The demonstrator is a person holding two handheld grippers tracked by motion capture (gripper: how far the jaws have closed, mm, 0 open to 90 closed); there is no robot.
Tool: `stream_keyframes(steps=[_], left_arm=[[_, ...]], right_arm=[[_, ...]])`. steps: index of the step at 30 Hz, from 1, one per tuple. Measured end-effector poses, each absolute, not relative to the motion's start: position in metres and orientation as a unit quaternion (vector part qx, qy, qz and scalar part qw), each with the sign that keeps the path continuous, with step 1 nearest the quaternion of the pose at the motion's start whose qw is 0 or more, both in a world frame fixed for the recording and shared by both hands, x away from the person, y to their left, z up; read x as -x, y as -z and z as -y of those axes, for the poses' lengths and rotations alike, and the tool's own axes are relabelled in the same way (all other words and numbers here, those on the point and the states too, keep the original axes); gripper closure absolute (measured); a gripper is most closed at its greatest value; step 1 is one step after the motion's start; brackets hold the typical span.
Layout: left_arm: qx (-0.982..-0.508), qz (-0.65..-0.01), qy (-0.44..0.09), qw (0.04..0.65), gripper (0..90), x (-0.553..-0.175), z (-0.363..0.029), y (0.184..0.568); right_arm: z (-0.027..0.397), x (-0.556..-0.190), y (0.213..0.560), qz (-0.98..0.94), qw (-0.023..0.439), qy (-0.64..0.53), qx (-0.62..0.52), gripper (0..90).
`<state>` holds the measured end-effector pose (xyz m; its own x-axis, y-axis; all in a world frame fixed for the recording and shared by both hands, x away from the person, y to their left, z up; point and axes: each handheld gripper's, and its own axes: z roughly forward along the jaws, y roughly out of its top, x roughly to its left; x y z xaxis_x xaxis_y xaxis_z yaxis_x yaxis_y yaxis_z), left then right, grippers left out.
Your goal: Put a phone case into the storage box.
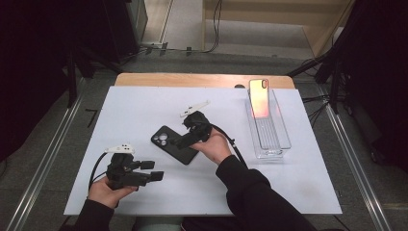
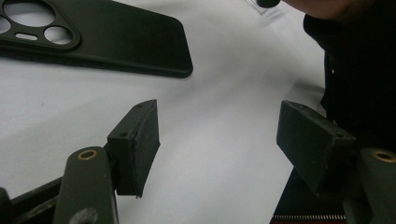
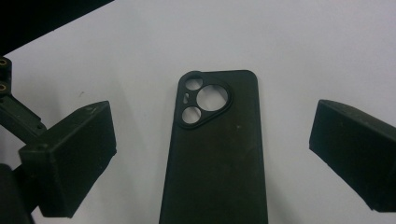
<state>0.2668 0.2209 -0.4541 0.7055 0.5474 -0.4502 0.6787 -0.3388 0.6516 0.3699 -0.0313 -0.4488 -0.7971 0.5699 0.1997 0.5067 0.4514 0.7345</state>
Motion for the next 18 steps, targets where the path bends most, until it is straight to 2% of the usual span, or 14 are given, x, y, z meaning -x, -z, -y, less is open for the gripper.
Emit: stream_keyframes(steps=[18], left_arm=[[-0.814,-0.379,0.075,0.435,30.1,-0.267,-0.222,0.454]], right_arm=[[0.026,-0.367,0.475,-0.857,0.033,-0.398,-0.326,0.0]])
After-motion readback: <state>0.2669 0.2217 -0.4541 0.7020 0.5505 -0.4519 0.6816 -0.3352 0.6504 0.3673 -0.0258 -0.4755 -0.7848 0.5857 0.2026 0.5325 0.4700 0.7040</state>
